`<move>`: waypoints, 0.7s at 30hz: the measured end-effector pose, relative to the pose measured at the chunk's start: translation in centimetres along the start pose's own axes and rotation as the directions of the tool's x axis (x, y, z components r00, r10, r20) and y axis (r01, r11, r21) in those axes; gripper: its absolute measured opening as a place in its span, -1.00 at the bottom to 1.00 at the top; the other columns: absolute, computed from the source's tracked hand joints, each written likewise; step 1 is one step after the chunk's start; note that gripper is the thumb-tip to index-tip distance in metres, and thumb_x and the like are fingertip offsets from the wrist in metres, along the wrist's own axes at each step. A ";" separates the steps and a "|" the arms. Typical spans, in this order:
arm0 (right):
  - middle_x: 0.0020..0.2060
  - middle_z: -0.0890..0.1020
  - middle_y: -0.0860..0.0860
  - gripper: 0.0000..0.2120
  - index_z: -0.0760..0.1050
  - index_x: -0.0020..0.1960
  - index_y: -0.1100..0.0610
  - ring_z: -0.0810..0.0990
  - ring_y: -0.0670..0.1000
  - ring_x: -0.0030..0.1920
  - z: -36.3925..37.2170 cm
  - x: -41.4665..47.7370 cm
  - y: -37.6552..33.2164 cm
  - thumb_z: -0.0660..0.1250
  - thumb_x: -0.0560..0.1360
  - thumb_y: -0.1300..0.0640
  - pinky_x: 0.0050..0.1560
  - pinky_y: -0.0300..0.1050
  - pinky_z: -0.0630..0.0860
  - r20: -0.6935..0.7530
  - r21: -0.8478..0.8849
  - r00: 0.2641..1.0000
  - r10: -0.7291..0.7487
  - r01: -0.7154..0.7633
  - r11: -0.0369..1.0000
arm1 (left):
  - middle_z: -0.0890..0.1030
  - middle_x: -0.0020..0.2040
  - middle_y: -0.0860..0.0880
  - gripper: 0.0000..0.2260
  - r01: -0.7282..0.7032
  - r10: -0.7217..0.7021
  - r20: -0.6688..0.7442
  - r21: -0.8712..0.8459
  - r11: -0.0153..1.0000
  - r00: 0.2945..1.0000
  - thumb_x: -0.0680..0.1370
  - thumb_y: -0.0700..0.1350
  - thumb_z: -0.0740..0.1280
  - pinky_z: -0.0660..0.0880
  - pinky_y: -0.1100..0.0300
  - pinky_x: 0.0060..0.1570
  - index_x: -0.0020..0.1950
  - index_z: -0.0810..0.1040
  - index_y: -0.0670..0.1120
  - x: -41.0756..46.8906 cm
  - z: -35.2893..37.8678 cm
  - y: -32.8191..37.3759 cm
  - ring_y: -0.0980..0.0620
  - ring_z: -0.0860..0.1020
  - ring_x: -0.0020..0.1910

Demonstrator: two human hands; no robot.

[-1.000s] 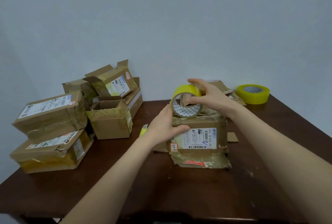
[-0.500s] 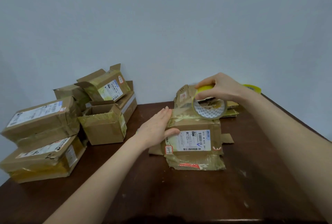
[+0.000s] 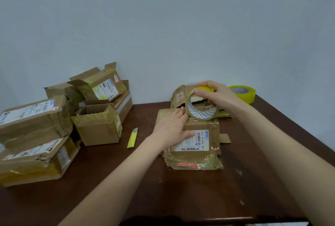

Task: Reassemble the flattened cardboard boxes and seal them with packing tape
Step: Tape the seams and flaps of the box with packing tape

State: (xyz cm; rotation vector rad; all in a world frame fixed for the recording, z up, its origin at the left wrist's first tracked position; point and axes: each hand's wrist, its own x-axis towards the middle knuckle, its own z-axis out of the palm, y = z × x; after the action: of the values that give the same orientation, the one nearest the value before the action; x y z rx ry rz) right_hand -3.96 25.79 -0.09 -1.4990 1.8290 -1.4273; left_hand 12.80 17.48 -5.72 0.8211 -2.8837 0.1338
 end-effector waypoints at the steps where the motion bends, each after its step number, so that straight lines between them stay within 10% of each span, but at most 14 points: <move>1: -0.26 0.49 -0.15 -0.69 0.54 0.17 -0.09 0.44 -0.14 -0.32 0.1 0.0 0.1 0.39 0.46 -0.14 -0.30 -0.27 0.34 -0.005 0.023 1.000 0.003 -0.003 1.000 | 0.04 0.57 -0.02 -0.35 -0.014 0.014 0.002 -0.004 1.000 1.000 0.57 0.23 0.15 0.20 0.00 0.44 0.56 0.07 -0.04 -0.1 -0.1 -0.4 0.03 0.01 0.54; 9: 0.08 0.57 -0.08 -0.49 0.46 0.24 0.00 0.57 -0.11 0.03 3.0 0.5 0.4 0.52 0.36 -0.08 0.01 -0.17 0.52 0.001 0.135 0.999 0.042 -0.042 0.990 | 0.08 0.56 -0.03 -0.43 0.010 -0.017 0.081 0.078 0.997 0.997 0.57 0.22 0.11 0.09 -0.11 0.45 0.53 0.10 0.06 -1.4 -0.1 -5.0 -0.08 0.08 0.52; 13: -0.07 0.67 0.02 -0.46 0.51 0.02 -0.02 0.62 0.05 0.05 2.9 -0.2 1.5 0.60 0.13 -0.14 0.10 0.03 0.54 -0.024 0.274 0.996 0.080 -0.071 0.959 | 0.06 0.56 -0.12 -0.44 0.051 -0.061 0.088 0.105 0.993 0.994 0.58 0.23 0.10 0.06 -0.11 0.47 0.52 0.11 0.05 -1.6 -0.1 -5.2 -0.15 0.08 0.51; 21: -0.14 0.65 -0.15 -0.78 0.62 0.00 -0.05 0.59 -0.21 -0.10 -2.6 -1.0 0.4 0.52 0.37 -0.01 -0.13 -0.40 0.46 -0.042 0.065 0.999 0.002 0.001 0.998 | -0.01 0.57 -0.09 -0.43 0.070 -0.076 0.126 0.057 0.996 0.989 0.59 0.21 0.11 -0.02 -0.06 0.49 0.54 -0.05 0.21 -2.0 -1.0 -4.5 -0.13 0.03 0.53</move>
State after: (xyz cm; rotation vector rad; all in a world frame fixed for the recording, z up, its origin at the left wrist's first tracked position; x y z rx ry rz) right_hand -5.87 27.90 0.35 -1.4475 1.7886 -1.5140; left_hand 17.02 14.82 -4.88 0.9781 -2.9754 0.1556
